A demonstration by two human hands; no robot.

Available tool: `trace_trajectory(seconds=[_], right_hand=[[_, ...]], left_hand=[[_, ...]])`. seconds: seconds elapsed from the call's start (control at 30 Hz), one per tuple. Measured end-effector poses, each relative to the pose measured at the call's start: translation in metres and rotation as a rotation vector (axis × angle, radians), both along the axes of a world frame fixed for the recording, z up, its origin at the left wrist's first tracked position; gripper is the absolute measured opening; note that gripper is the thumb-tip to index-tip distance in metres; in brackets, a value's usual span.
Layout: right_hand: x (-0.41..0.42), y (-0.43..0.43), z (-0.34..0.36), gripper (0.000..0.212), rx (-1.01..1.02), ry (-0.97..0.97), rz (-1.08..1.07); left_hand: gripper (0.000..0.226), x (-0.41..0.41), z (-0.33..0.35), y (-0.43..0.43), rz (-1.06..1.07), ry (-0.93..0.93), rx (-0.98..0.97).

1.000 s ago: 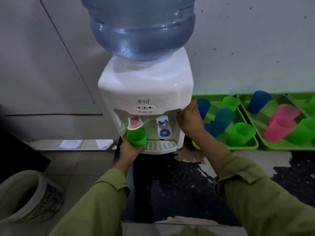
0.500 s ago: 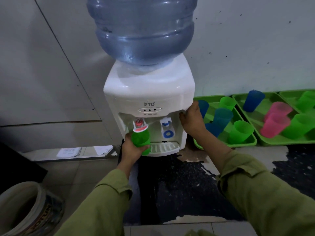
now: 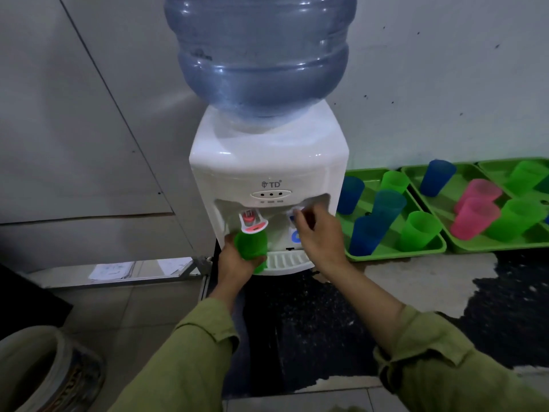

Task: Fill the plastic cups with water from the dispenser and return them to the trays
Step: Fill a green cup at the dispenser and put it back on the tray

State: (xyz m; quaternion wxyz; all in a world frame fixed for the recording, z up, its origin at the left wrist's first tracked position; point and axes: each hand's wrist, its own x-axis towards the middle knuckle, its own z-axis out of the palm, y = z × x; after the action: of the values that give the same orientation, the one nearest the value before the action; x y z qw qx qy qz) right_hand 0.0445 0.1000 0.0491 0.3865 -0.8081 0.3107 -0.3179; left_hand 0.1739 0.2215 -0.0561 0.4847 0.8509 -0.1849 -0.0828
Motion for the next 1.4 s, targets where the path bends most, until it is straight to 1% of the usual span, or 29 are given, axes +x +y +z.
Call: trace_trajectory(seconds=[0.1,0.13,0.23,0.3,0.37,0.4,0.5,0.63,0.8,0.9,1.0,1.1,1.17,1.23,1.4], right_hand=[[0.016,0.011,0.009,0.040,0.149,0.096,0.155],[0.023,0.014,0.011,0.040,0.197,0.142,0.186],[0.037,0.016,0.010,0.028,0.317,0.278,0.236],[0.044,0.016,0.003,0.031,0.356,0.323,0.221],[0.046,0.017,-0.007,0.036,0.323,0.419,0.207],[0.046,0.018,-0.013,0.033,0.316,0.457,0.201],[0.048,0.023,-0.032,0.021,0.316,0.464,0.184],[0.062,0.025,-0.045,0.021,0.261,0.495,0.147],[0.058,0.020,-0.050,0.019,0.242,0.437,0.133],[0.045,0.017,-0.058,0.012,0.216,0.395,0.130],[0.029,0.012,-0.064,0.011,0.173,0.416,0.198],[0.013,0.004,-0.070,0.009,0.186,0.448,0.282],[0.003,0.000,-0.073,0.011,0.205,0.471,0.342],[-0.009,-0.008,-0.076,0.014,0.185,0.502,0.386],[-0.031,-0.022,-0.083,0.030,0.107,0.546,0.473]], left_hand=[[0.083,0.000,-0.002,0.000,-0.025,0.009,-0.030],[0.083,0.001,-0.002,0.001,-0.028,0.034,-0.054],[0.077,0.003,-0.004,0.000,-0.016,0.112,-0.101],[0.072,0.002,-0.005,-0.001,0.000,0.145,-0.149],[0.070,0.002,-0.007,-0.001,-0.013,0.144,-0.155],[0.071,0.002,-0.007,0.000,-0.021,0.125,-0.131],[0.068,0.002,-0.005,0.002,-0.023,0.083,-0.084],[0.065,0.002,-0.003,0.000,-0.029,0.071,-0.069],[0.064,0.003,-0.002,0.002,-0.037,0.067,-0.029],[0.063,-0.001,-0.003,0.003,-0.018,0.063,-0.024],[0.066,-0.006,-0.005,0.008,0.005,0.045,-0.014],[0.068,-0.013,-0.008,0.011,0.032,0.035,-0.054],[0.067,-0.018,-0.008,0.013,0.057,0.027,-0.044],[0.066,-0.029,-0.005,0.013,0.080,0.021,-0.039],[0.066,-0.054,-0.001,0.016,0.078,0.049,-0.068]])
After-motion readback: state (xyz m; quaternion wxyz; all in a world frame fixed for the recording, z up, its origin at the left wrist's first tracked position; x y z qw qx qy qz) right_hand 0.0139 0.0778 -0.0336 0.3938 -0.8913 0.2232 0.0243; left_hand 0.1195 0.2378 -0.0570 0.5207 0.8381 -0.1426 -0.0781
